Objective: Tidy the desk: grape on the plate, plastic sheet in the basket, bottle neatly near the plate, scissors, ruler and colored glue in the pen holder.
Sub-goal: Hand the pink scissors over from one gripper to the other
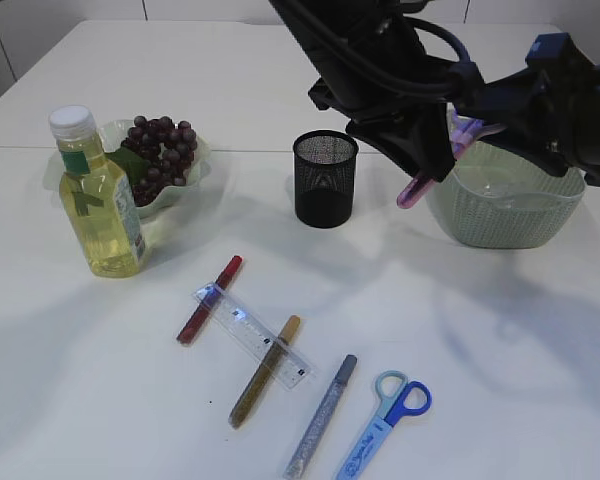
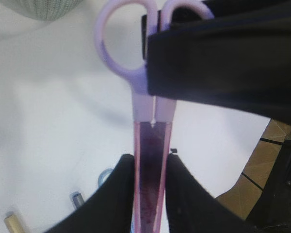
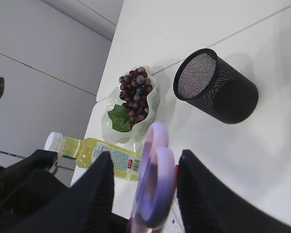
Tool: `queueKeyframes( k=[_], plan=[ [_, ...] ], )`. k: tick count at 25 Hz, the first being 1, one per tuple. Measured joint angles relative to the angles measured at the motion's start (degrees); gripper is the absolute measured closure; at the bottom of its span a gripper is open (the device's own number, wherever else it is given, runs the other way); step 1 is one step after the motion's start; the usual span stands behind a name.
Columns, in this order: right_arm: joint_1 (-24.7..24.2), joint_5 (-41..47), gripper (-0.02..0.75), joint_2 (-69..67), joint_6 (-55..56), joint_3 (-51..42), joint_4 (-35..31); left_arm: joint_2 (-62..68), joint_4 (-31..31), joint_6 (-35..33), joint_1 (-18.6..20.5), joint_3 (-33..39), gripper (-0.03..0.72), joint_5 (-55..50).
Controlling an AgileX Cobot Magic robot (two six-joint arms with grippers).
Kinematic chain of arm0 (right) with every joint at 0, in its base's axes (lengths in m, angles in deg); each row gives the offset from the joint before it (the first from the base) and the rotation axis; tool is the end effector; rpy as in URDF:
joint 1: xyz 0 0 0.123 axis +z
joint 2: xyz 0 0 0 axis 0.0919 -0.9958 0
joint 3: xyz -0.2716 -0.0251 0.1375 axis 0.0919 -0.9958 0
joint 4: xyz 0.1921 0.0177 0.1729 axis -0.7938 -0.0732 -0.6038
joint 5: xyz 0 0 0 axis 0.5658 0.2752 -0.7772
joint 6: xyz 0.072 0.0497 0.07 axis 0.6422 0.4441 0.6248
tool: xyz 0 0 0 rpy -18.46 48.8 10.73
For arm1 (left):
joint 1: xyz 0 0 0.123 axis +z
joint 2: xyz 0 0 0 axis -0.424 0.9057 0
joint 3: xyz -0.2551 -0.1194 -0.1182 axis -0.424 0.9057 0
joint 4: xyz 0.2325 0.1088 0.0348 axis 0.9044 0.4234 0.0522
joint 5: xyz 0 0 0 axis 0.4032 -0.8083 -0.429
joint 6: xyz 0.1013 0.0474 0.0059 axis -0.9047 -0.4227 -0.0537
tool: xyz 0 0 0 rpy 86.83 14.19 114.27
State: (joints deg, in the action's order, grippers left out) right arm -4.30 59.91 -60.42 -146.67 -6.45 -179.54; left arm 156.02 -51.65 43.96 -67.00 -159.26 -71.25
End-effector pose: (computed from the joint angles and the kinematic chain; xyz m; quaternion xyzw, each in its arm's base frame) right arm 0.3036 0.0707 0.2866 0.0871 0.7972 0.4210 0.4240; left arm 0.3481 -0.3754 0.3041 0.3662 0.8777 -0.2792 0.1326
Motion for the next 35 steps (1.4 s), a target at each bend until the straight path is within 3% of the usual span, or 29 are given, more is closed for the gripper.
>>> queueKeyframes(
  k=[5, 19, 26, 35],
  plan=[
    [0.00, 0.07, 0.482, -0.03, 0.48, 0.00, 0.00, 0.00, 0.00, 0.00, 0.00, 0.00, 0.549, 0.00],
    [0.00, 0.13, 0.491, -0.03, 1.82, 0.00, 0.00, 0.00, 0.00, 0.00, 0.00, 0.00, 0.550, 0.00],
    [0.00, 0.13, 0.590, -0.03, 1.86, 0.00, 0.00, 0.00, 0.00, 0.00, 0.00, 0.00, 0.550, 0.00],
    [0.00, 0.13, 0.586, -0.13, 1.95, 0.00, -0.08, 0.00, 0.00, 0.00, 0.00, 0.00, 0.550, 0.00]
  ],
)
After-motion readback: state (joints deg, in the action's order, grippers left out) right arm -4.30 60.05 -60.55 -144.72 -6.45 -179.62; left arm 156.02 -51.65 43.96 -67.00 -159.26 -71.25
